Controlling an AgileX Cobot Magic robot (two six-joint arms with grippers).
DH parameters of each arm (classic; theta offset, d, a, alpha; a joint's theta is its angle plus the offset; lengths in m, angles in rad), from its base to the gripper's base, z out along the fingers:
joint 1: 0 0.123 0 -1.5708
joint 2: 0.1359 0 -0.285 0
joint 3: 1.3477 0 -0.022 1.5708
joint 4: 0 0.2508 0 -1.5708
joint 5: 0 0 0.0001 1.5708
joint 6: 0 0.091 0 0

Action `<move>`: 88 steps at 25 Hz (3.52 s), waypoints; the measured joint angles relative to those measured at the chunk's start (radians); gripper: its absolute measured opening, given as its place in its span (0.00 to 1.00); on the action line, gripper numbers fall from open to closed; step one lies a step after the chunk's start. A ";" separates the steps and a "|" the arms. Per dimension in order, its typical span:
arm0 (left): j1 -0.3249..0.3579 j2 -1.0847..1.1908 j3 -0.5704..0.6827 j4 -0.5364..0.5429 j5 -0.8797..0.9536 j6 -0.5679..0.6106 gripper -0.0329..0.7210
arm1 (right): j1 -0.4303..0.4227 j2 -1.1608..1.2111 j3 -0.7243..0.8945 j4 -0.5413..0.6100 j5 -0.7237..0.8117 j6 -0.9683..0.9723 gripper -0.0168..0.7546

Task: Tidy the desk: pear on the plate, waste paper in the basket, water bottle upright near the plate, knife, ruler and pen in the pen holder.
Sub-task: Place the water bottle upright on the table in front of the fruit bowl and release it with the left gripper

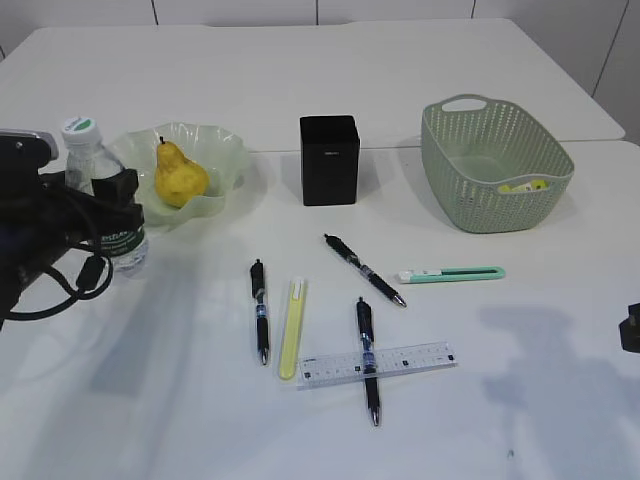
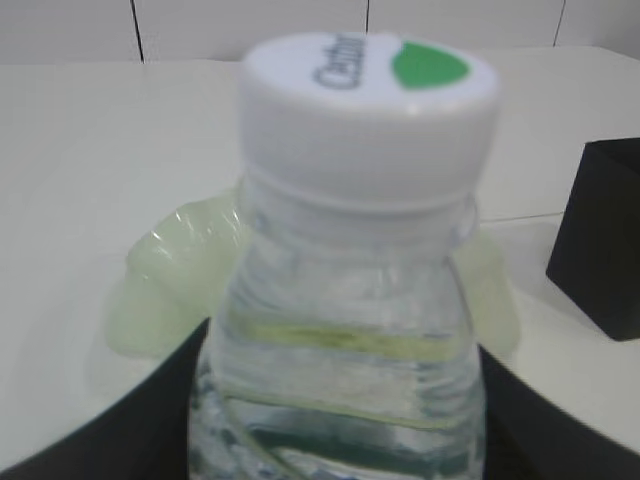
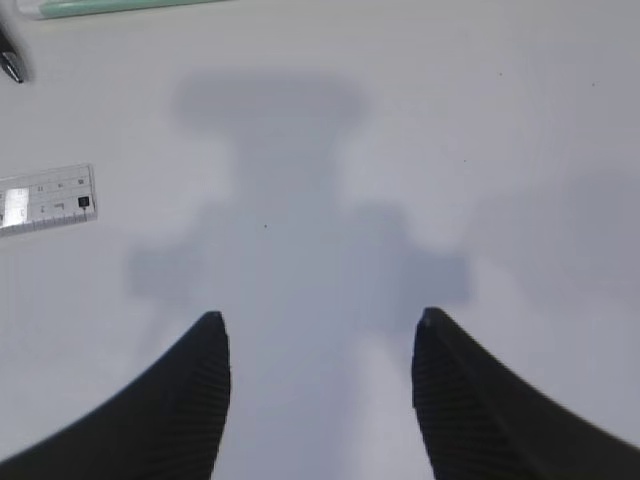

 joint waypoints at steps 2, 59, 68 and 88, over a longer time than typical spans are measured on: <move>0.000 0.002 -0.016 0.000 -0.002 0.000 0.57 | 0.000 0.000 0.000 0.000 -0.003 0.000 0.62; 0.004 0.120 -0.036 0.078 -0.072 -0.146 0.68 | 0.000 0.000 0.000 -0.026 -0.020 -0.002 0.62; 0.004 0.084 -0.036 0.111 0.010 -0.144 0.69 | 0.000 0.000 0.000 -0.026 -0.020 -0.002 0.62; 0.014 0.039 -0.040 0.118 0.170 -0.035 0.80 | 0.000 0.000 0.000 -0.026 -0.020 -0.002 0.62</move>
